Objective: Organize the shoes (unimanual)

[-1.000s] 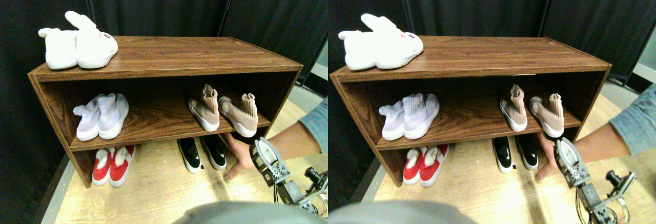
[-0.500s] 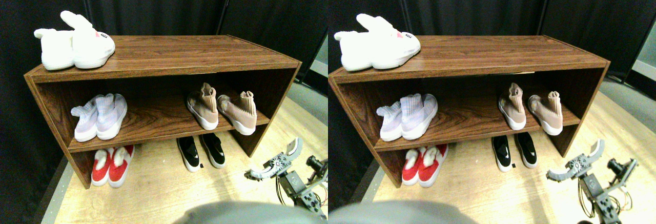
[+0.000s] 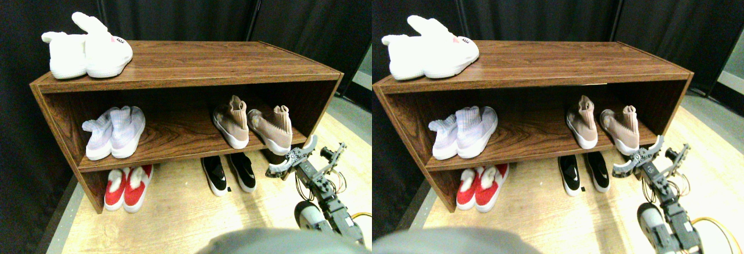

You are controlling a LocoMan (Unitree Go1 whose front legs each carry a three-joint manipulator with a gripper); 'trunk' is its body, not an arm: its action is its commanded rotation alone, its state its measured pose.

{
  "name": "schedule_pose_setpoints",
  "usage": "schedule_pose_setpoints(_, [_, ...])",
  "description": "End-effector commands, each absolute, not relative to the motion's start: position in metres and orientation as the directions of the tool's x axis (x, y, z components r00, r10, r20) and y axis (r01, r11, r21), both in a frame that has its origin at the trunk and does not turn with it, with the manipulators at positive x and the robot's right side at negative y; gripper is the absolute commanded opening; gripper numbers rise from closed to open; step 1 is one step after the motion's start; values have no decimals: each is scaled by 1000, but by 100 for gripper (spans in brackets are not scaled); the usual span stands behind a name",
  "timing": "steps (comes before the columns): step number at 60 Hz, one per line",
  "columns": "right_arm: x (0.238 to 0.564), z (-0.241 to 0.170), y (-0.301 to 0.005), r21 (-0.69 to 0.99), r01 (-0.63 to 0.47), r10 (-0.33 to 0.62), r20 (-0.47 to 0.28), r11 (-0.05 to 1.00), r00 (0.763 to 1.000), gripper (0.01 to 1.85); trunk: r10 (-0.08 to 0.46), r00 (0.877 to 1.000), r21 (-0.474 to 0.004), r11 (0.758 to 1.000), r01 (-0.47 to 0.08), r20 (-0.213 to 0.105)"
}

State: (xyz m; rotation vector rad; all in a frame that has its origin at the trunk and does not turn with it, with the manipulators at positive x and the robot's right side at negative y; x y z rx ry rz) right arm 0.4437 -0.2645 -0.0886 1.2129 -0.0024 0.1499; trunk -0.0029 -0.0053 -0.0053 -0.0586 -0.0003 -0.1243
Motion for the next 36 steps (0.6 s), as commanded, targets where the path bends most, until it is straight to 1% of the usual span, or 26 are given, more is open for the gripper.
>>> schedule_pose_setpoints(1, [453,-92,-265,938,-90,82,66,335,994,175,-113,994,-88,990,112,-11])
schedule_pose_setpoints(5, [458,-94,-264,937,-69,69,48,341,996,173,-108,994,-90,990,107,-10])
schedule_pose_setpoints(7, [461,-95,-263,941,-65,78,41,331,996,172,-104,995,-92,990,102,-13])
schedule_pose_setpoints(10, [467,-98,-262,945,-46,64,27,324,998,171,-99,995,-95,991,97,-15])
schedule_pose_setpoints(12, [470,-100,-261,953,-33,59,16,300,998,171,-99,995,-95,991,97,-15])
schedule_pose_setpoints(18, [476,-104,-259,959,-19,60,2,282,998,171,-91,996,-98,991,88,-18])
schedule_pose_setpoints(21, [479,-107,-257,969,-18,66,2,245,998,167,-87,996,-99,991,85,-18])
schedule_pose_setpoints(36, [481,-109,-255,966,-22,74,4,257,997,166,-82,996,-101,992,79,-22])
